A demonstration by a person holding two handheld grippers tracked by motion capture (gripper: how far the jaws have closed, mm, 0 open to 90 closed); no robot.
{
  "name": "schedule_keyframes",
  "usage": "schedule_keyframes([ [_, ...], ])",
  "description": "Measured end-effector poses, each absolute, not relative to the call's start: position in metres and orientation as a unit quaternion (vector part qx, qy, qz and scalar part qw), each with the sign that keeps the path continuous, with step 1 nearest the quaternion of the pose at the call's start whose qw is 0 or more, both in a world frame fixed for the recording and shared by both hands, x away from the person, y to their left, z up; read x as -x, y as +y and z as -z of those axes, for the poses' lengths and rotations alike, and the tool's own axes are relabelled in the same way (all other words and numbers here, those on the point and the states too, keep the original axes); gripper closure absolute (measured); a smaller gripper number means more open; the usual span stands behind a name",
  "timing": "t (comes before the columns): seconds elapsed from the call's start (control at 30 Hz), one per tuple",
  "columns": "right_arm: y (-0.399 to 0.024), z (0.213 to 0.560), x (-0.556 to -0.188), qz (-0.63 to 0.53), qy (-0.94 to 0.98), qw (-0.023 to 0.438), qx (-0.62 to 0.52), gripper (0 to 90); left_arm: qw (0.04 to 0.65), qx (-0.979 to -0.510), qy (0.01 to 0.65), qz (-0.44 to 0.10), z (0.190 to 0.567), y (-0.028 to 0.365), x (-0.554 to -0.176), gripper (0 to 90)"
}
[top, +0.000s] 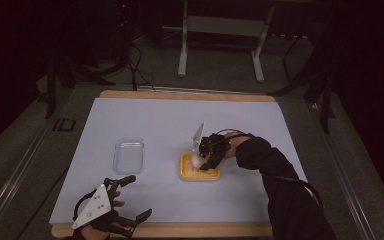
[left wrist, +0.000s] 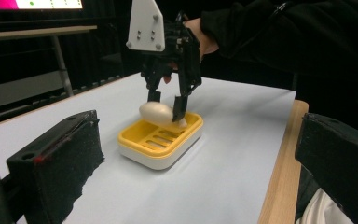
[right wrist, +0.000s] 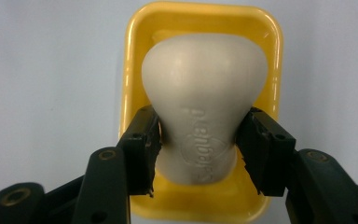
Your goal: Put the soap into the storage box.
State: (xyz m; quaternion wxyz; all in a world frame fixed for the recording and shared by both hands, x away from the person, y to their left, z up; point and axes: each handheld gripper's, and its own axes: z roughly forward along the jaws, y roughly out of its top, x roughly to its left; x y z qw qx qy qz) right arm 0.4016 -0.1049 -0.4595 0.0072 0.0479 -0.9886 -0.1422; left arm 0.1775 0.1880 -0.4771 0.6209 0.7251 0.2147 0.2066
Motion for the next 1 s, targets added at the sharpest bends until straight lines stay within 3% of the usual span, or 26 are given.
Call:
schedule_keyframes([
  [0.4, -0.103, 0.484, -0.401, 0.141, -0.989, 0.009, -0.032, 48.6, 0.62, -0.726, 0.213, -0.206, 0.477, 0.187, -0.177, 0.8],
  [0.6, -0.103, 0.475, -0.4, 0.157, -0.987, 0.005, -0.034, 45.3, 0.62, -0.727, 0.213, -0.205, 0.477, 0.187, -0.177, 0.8],
  [1.0, -0.114, 0.448, -0.388, 0.172, -0.984, -0.036, 0.006, 29.0, 0.618, -0.729, 0.212, -0.203, 0.478, 0.186, -0.178, 0.7],
])
